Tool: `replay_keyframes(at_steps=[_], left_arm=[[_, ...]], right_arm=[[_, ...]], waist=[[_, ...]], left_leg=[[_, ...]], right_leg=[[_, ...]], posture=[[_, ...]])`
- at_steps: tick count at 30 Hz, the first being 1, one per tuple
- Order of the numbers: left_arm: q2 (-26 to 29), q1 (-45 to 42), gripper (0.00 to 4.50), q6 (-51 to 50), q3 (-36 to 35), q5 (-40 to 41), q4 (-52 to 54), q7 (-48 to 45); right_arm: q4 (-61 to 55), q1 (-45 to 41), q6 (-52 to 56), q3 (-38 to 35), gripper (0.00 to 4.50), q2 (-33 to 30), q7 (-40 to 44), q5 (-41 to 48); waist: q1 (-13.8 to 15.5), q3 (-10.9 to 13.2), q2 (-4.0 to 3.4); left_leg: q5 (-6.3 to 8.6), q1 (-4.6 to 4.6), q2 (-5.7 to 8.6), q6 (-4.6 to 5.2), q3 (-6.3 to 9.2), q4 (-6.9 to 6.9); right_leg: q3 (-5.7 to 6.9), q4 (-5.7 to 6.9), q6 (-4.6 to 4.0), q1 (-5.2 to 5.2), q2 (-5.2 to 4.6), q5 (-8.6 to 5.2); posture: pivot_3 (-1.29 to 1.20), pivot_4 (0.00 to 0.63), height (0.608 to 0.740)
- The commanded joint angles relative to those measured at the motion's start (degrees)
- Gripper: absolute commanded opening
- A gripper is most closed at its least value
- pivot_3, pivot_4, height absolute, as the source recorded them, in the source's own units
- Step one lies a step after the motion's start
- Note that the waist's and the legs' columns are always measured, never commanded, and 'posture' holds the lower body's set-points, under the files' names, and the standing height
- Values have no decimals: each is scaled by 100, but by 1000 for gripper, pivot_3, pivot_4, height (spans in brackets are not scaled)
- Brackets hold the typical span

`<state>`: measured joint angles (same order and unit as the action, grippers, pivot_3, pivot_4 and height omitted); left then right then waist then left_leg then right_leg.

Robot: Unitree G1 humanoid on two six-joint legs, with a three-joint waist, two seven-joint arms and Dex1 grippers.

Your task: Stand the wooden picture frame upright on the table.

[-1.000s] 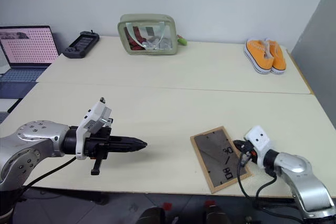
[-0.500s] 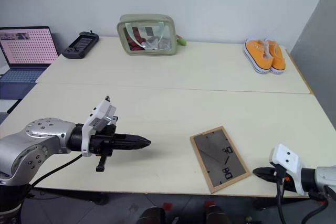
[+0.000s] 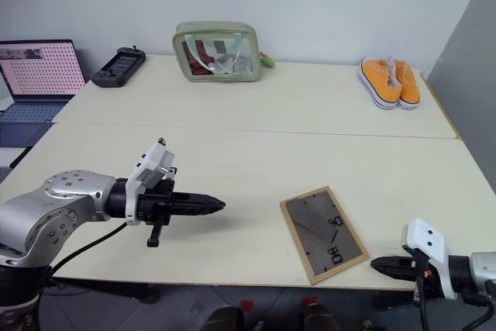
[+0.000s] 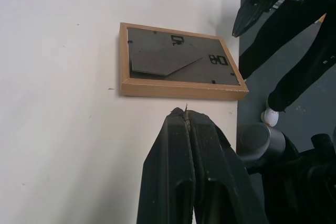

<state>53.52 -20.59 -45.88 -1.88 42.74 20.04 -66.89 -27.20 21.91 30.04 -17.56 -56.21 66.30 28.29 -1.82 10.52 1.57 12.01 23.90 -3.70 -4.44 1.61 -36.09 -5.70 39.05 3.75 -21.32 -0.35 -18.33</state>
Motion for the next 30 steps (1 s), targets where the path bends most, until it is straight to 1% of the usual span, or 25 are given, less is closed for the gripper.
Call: replay_keyframes(at_steps=[1,8,11,16,22,24,27,30], left_arm=[[76,-70,10,-54,-180,112,183,28],[166,-70,10,-228,-342,212,246,92],[137,-85,10,-268,-338,236,266,142],[86,-170,10,-210,-275,174,182,165],[5,-263,10,-184,-232,139,133,206],[-22,-271,10,-178,-230,137,133,229],[-48,-273,10,-174,-226,138,139,264],[-64,-221,10,-180,-256,144,184,291]], right_arm=[[10,-106,32,414,41,38,96,40],[198,-430,-37,959,41,132,-4,-43],[396,-1090,-106,1479,41,334,-61,-194],[668,-2056,-63,2033,41,647,-31,-291],[966,-2776,-104,2519,41,1052,-123,-466],[1031,-2865,-138,2570,41,1134,-168,-544],[1067,-2829,-209,2511,41,1074,-158,-587],[1156,-2405,-415,1930,41,509,116,-571]], waist=[[0,0,0],[-1,0,0],[-7,0,0],[-19,0,0],[-5,1,-1],[-4,1,-1],[-3,1,-1],[18,2,-2]], left_leg=[[0,1,0,0,0,0],[0,0,0,0,0,-1],[0,-1,-2,0,1,-1],[0,-1,-2,0,0,-1],[0,1,-2,0,1,-1],[0,1,-2,0,2,-1],[0,1,-1,0,1,-1],[0,1,-1,0,1,-2]], right_leg=[[0,0,-1,0,0,1],[0,0,1,0,0,0],[1,1,0,-1,1,0],[-1,3,-1,-3,2,1],[1,3,-3,-4,2,2],[1,4,-3,-4,3,2],[1,5,-3,-4,2,2],[1,5,-3,-4,2,2]], posture=[[0,150,740],[0,150,740],[0,150,740],[0,150,740],[0,150,740],[0,150,740],[0,150,740],[0,150,740]])
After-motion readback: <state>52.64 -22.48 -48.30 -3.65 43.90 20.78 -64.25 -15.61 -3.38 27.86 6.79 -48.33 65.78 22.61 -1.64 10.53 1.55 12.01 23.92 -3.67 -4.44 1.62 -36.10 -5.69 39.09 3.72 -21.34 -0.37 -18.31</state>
